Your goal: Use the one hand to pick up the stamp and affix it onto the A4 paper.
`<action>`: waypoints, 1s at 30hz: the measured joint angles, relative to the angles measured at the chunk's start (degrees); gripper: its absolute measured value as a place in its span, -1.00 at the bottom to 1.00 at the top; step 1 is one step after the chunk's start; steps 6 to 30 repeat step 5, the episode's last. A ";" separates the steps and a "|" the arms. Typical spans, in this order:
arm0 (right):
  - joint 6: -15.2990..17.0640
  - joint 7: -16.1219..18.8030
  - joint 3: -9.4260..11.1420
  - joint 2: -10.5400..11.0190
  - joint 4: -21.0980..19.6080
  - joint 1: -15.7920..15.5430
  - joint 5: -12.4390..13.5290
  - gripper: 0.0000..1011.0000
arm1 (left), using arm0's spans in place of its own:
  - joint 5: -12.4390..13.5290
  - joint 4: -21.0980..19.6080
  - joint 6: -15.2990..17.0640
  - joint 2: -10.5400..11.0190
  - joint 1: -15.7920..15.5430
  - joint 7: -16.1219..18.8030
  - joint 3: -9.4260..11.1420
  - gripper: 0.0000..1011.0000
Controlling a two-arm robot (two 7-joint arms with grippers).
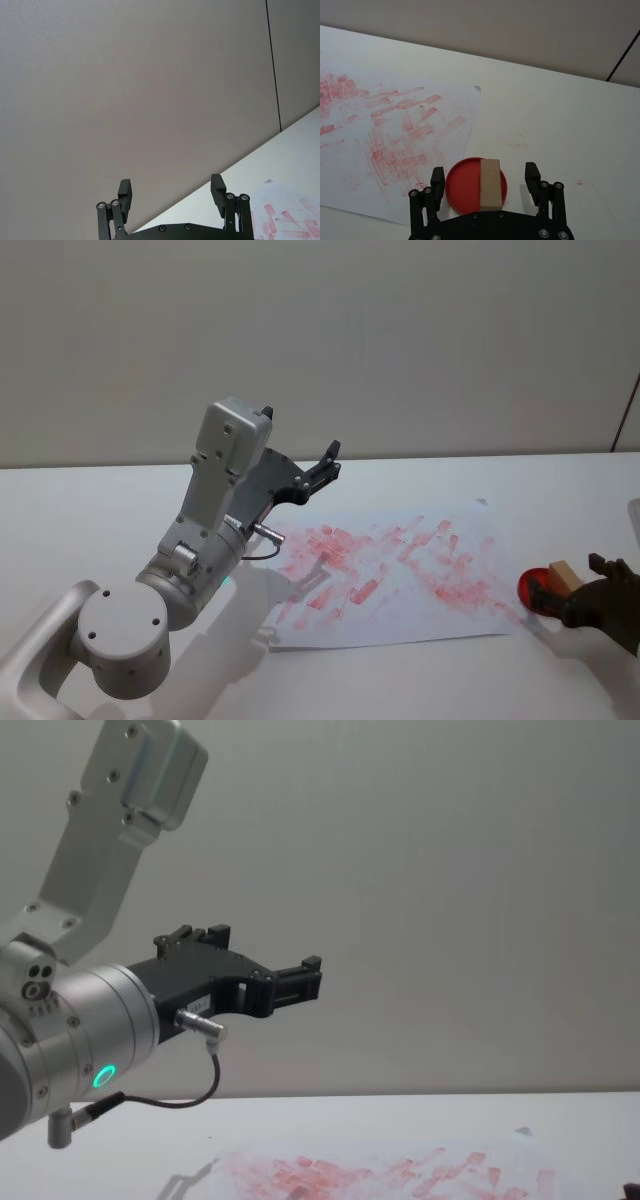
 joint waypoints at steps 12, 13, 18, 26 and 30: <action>0.00 0.03 0.00 -0.03 0.03 0.03 -0.03 0.98 | 0.00 0.00 0.00 0.00 0.00 0.00 0.00 0.98; 0.00 0.03 0.00 -0.03 0.03 0.03 -0.03 0.98 | 0.00 0.00 0.00 0.00 0.00 0.00 0.00 0.98; 0.00 0.03 0.00 -0.03 0.03 0.03 -0.03 0.98 | 0.00 0.00 0.00 0.00 0.00 0.00 0.00 0.98; 0.00 0.03 0.00 -0.03 0.03 0.03 -0.03 0.98 | 0.00 0.00 0.00 0.00 0.00 0.00 0.00 0.98; 0.00 0.03 0.00 -0.03 0.03 0.03 -0.03 0.98 | 0.00 0.00 0.00 0.00 0.00 0.00 0.00 0.98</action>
